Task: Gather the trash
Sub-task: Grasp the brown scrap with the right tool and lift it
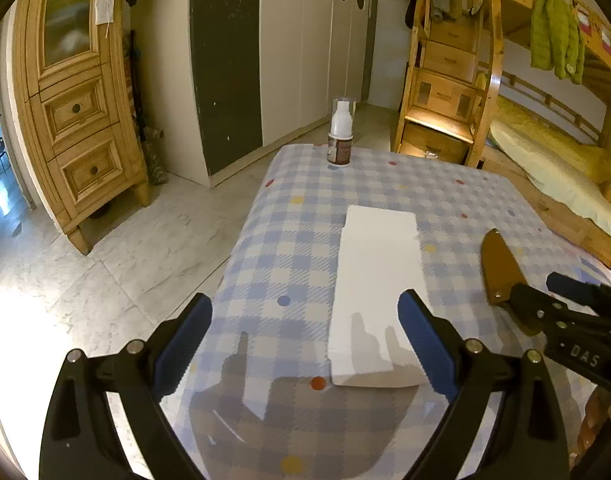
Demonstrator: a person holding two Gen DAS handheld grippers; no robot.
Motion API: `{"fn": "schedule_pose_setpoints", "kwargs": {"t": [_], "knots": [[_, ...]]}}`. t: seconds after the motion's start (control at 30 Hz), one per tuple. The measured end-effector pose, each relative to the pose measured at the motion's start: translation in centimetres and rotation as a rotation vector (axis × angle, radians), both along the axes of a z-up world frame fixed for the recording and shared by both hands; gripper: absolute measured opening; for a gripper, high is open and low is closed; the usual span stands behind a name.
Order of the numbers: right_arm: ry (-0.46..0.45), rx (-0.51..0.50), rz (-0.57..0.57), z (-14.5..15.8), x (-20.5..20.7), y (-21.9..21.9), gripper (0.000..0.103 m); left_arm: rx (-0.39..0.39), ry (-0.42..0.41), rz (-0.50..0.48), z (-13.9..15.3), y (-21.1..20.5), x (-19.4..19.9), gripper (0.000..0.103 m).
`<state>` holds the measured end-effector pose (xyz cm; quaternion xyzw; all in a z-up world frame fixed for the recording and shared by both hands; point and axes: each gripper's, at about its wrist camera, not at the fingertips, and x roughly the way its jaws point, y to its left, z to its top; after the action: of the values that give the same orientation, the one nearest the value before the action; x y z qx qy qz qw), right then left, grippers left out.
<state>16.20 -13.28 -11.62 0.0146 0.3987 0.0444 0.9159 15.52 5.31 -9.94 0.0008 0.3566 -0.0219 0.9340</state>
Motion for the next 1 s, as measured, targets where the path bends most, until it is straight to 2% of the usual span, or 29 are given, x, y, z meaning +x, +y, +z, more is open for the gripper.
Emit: {"fn": "schedule_pose_setpoints", "kwargs": {"t": [0.1,0.4,0.5,0.53,0.6,0.73,1.0], "knots": [[0.028,-0.031,-0.011,-0.7,1.2,0.9,0.073,0.001,0.001,0.014,-0.1,0.7,0.3,0.091],[0.090,-0.077,-0.084,-2.1,2.7,1.2,0.071,-0.028,0.024,0.016,-0.4,2.0,0.2,0.091],[0.091,-0.074,-0.079,-1.9,2.3,1.1,0.059,-0.031,0.019,-0.009,-0.3,1.6,-0.2,0.091],[0.091,-0.080,-0.079,-1.9,2.1,0.9,0.058,-0.029,0.019,-0.024,-0.3,1.3,-0.4,0.092],[0.088,-0.098,-0.072,-1.9,1.8,0.9,0.057,-0.030,0.026,-0.056,-0.4,0.7,-0.7,0.095],[0.009,-0.072,-0.085,-0.4,0.1,-0.6,0.057,-0.054,0.055,-0.129,-0.7,-1.0,-1.2,0.096],[-0.026,-0.018,-0.106,0.3,-1.1,-2.6,0.057,0.018,0.116,-0.144,-2.4,-4.0,-0.6,0.096]]}}
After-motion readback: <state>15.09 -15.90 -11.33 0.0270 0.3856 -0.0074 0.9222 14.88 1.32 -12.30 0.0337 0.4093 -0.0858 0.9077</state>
